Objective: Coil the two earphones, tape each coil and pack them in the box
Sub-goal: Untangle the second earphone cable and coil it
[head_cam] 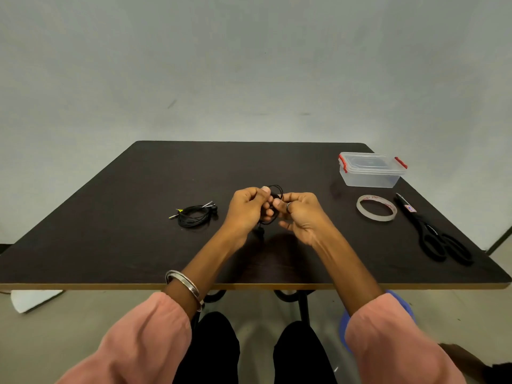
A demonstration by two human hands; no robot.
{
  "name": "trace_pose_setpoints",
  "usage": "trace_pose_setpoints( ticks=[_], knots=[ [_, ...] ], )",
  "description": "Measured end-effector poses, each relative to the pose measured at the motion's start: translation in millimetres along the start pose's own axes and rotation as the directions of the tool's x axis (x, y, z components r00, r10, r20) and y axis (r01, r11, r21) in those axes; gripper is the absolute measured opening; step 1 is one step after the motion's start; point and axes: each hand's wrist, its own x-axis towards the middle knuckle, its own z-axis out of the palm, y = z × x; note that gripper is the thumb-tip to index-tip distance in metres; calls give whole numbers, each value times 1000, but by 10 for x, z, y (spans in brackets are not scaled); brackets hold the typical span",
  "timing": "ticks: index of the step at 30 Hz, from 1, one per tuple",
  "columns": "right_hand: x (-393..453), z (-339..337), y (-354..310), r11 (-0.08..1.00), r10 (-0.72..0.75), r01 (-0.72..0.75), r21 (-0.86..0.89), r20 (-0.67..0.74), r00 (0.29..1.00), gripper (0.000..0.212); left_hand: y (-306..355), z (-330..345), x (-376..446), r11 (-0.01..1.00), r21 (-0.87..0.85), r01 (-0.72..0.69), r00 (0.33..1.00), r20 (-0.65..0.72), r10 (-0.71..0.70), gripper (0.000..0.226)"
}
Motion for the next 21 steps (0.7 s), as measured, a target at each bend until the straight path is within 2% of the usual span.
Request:
trace_pose_setpoints(
  ticks=[5, 7, 11, 17, 21],
  knots=[
    [15, 12, 16, 995, 18, -13, 102, -49, 999, 34, -181, 12, 77, 973, 212, -89, 988, -103, 112, 27],
    [19, -20, 0, 986, 35, -33, 164, -11, 999, 38, -255, -31, 110, 945, 311, -99, 983, -119, 142, 28],
    [11, -68, -22, 950, 83, -112, 291, 109, 991, 43, -327, -61, 111, 918, 380, -109, 980, -113, 163, 25],
    [30, -93, 58, 889, 18, -95, 447, 173, 985, 52, -295, -16, 36, 991, 133, -33, 995, -85, 44, 22],
    [27, -126, 86, 898, -41, -49, 438, 194, 980, 58, -280, 4, 56, 998, 60, 17, 994, -107, -10, 22]
  ],
)
